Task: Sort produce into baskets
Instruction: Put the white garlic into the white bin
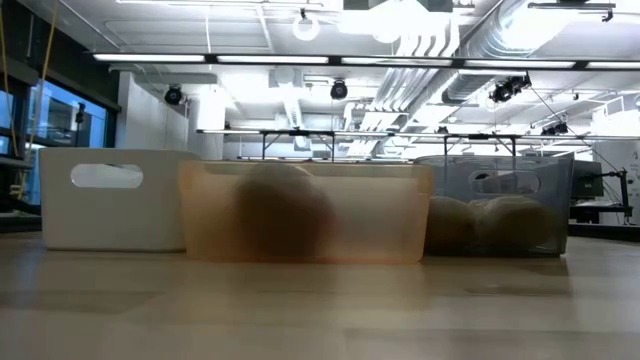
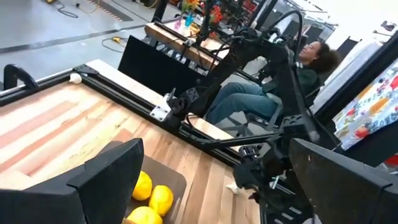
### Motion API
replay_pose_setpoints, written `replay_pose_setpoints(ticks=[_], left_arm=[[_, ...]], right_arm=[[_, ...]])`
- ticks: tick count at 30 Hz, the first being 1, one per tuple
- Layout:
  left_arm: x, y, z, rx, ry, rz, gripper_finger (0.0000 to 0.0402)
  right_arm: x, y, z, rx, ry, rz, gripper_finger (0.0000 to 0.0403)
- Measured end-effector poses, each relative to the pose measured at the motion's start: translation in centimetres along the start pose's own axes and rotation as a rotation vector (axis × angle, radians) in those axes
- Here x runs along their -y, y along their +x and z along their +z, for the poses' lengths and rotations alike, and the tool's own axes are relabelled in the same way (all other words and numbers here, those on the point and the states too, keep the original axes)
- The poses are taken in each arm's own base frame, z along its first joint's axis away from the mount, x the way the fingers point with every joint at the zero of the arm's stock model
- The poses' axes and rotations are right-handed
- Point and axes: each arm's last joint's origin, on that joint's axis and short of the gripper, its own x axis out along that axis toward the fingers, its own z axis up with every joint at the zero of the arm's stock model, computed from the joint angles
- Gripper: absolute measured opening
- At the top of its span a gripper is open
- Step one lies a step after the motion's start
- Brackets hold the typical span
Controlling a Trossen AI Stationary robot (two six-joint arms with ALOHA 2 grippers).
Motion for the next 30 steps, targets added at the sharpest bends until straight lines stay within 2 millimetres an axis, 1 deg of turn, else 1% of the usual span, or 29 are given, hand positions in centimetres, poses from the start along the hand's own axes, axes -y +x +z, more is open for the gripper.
replay_pose_setpoints(ticks=[4, 6, 11, 15, 21, 24, 27, 30], left_arm=[[0.1, -0.4, 0.3, -0.002, 0.028, -0.028, 0.039], [0.1, -0.8, 0.5, 0.006, 0.025, -0.036, 0.039], [0.0, -1.4, 1.0, 0.02, 0.02, -0.045, 0.039], [0.0, -1.6, 1.1, 0.024, 0.018, -0.048, 0.039], [0.0, -1.7, 1.1, 0.025, 0.009, -0.049, 0.039], [0.0, -1.7, 1.1, 0.024, 0.008, -0.049, 0.039], [0.0, -1.7, 1.1, 0.017, -0.01, -0.058, 0.039], [0.2, -1.7, 1.0, -0.015, -0.035, -0.11, 0.039]], right_arm=[[0.6, 2.4, 0.2, -0.026, 0.097, 0.025, 0.0281], [0.5, 3.0, 0.4, -0.036, 0.13, 0.061, 0.0281], [0.7, 3.4, 0.7, -0.024, 0.17, 0.073, 0.0281], [0.8, 3.3, 0.7, -0.035, 0.158, 0.057, 0.0281], [0.7, 2.5, 0.4, -0.009, 0.136, 0.041, 0.0281], [0.8, 1.3, 0.0, -0.021, 0.133, 0.07, 0.0281], [1.3, 0.4, -0.1, -0.023, 0.129, 0.093, 0.0281], [2.2, -0.7, 0.0, 0.031, 0.174, 0.1, 0.0281]])
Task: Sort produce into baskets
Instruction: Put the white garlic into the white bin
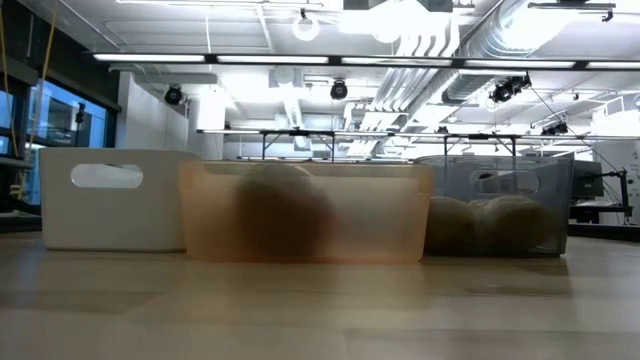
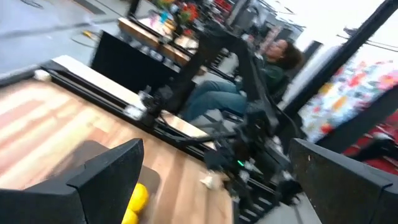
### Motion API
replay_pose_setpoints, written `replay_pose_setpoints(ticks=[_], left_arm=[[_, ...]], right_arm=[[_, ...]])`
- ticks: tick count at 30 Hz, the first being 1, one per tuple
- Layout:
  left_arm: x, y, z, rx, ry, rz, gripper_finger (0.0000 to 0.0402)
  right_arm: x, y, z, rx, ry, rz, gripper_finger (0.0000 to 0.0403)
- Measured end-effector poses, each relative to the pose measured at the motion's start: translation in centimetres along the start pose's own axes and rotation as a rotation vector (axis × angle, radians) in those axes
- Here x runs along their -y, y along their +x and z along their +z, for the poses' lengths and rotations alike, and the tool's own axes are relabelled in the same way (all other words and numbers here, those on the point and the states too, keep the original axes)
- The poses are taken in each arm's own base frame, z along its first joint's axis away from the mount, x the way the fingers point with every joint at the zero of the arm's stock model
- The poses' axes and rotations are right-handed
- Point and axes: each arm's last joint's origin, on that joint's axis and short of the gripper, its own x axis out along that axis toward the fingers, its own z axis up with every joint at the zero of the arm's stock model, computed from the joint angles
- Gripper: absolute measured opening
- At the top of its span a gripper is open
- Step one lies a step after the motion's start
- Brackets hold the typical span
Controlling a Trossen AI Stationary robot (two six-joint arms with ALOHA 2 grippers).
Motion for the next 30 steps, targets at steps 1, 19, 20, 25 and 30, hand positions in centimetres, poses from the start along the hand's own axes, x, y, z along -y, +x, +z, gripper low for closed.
replay_pose_setpoints(ticks=[1, 19, 20, 25, 30], left_arm=[[0.0, 0.0, 0.0, -0.005, -0.004, -0.007, 0.039], [0.0, 0.0, 0.0, -0.004, -0.003, 0.001, 0.039], [0.0, 0.0, 0.0, -0.005, -0.004, 0.002, 0.039], [0.0, 0.0, -0.1, -0.008, -0.002, 0.004, 0.039], [-0.1, 0.0, -0.1, -0.004, -0.002, 0.011, 0.039]], right_arm=[[0.3, -0.2, 0.2, 0.02, 0.027, -0.016, 0.0281], [1.4, 3.7, 2.5, -0.013, 0.09, 0.029, 0.0281], [1.4, 3.8, 2.5, -0.018, 0.084, 0.036, 0.0281], [1.3, 3.8, 2.5, -0.028, 0.058, 0.041, 0.0278], [1.3, 3.8, 2.5, -0.025, 0.052, 0.04, 0.0236]])
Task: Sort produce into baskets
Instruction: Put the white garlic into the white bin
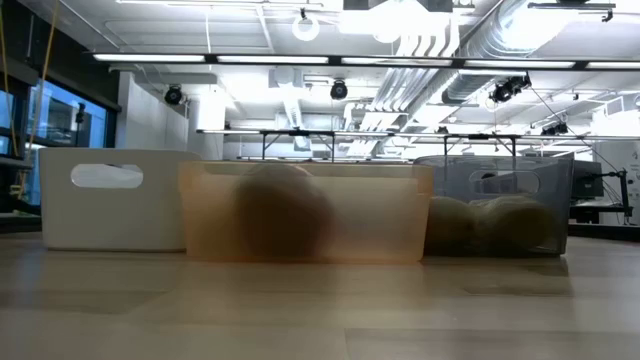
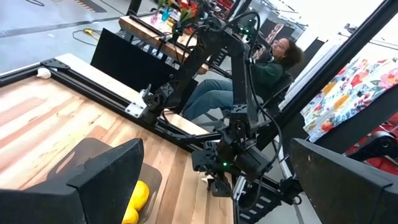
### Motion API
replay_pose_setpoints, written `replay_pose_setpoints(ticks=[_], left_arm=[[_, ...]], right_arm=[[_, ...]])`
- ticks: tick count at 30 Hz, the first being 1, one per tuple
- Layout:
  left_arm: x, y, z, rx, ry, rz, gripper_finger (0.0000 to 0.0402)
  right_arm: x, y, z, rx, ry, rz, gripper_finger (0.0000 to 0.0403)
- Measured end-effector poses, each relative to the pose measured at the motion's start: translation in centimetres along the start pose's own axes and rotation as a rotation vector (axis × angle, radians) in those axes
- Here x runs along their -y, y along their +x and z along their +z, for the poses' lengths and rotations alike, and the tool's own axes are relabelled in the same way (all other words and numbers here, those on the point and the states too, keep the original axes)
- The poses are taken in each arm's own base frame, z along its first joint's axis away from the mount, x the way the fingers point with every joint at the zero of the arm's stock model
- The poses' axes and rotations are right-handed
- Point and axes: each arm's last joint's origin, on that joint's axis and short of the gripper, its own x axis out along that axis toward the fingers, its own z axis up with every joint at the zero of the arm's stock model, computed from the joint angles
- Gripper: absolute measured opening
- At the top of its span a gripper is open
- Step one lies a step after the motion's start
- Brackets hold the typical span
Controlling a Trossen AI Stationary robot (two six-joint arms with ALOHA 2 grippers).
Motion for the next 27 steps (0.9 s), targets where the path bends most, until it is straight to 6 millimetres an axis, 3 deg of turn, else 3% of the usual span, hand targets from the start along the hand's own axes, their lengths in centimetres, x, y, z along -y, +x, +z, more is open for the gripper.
replay_pose_setpoints(ticks=[8, 13, 20, 27], left_arm=[[0.0, 0.0, 0.0, 0.003, 0.0, 0.004, 0.039], [0.0, 0.0, 0.0, 0.003, 0.0, 0.004, 0.039], [0.0, 0.0, 0.0, 0.001, 0.017, 0.005, 0.039], [-0.4, 0.0, -0.7, -0.064, 0.038, 0.047, 0.039]], right_arm=[[-0.1, 0.0, 0.0, 0.003, -0.026, 0.01, 0.0136], [-0.3, -0.5, -0.3, 0.034, -0.048, 0.015, 0.0095], [-1.0, -2.6, -1.2, 0.166, -0.092, 0.061, 0.008], [-3.0, -5.3, -2.2, 0.382, -0.247, 0.283, 0.0079]])
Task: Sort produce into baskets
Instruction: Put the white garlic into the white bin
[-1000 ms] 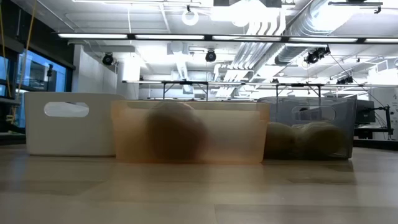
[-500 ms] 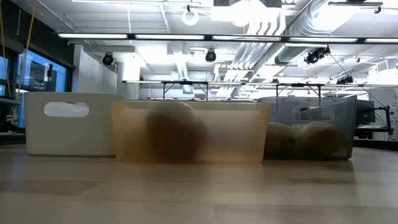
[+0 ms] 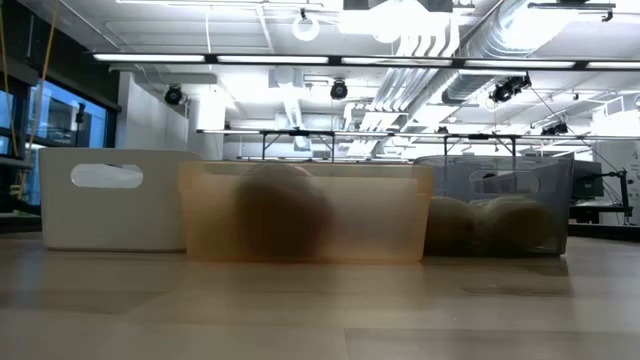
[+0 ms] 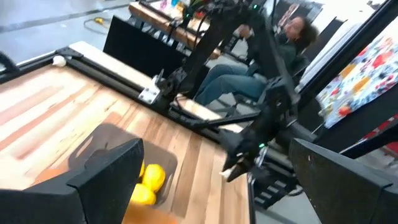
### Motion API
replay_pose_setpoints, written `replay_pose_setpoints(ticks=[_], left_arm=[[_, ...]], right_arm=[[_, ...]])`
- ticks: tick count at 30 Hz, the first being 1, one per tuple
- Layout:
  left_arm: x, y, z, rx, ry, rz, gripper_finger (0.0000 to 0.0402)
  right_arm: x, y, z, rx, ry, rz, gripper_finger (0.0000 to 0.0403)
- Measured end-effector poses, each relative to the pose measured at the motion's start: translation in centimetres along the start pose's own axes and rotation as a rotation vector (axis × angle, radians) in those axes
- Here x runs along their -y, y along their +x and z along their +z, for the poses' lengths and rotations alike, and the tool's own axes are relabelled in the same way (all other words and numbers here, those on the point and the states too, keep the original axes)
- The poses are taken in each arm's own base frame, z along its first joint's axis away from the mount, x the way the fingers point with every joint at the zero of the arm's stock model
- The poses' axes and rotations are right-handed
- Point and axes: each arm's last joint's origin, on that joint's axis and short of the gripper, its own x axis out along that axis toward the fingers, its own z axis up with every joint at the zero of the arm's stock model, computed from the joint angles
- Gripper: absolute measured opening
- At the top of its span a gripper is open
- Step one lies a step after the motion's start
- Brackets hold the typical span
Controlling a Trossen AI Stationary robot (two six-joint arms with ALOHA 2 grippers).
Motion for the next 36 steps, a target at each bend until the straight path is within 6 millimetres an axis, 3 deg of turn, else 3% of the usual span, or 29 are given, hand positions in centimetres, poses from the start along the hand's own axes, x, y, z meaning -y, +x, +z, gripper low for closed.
replay_pose_setpoints(ticks=[6, 11, 19, 27, 31, 36], left_arm=[[-0.3, 0.0, -0.5, -0.051, -0.024, 0.033, 0.039], [-0.3, 0.0, -0.6, -0.065, -0.061, 0.022, 0.039], [-0.4, 0.0, -0.7, -0.076, -0.056, 0.027, 0.039], [-0.3, -0.1, -0.7, -0.074, -0.064, 0.022, 0.039], [-0.1, -1.5, 0.4, -0.005, -0.008, -0.01, 0.039], [-0.5, -5.4, 2.1, 0.109, 0.043, 0.026, 0.039]], right_arm=[[-3.2, -1.2, 1.5, 0.204, -0.129, 0.243, 0.0079], [-5.9, -1.4, 4.0, 0.328, -0.188, 0.394, 0.0079], [-9.5, -2.0, 10.5, 0.597, -0.344, 0.529, 0.0079], [-11.0, -2.9, 17.4, 0.817, -0.418, 0.58, 0.0079], [-11.0, -3.2, 19.7, 0.857, -0.465, 0.602, 0.0079], [-11.3, -2.6, 21.7, 0.902, -0.462, 0.623, 0.0079]])
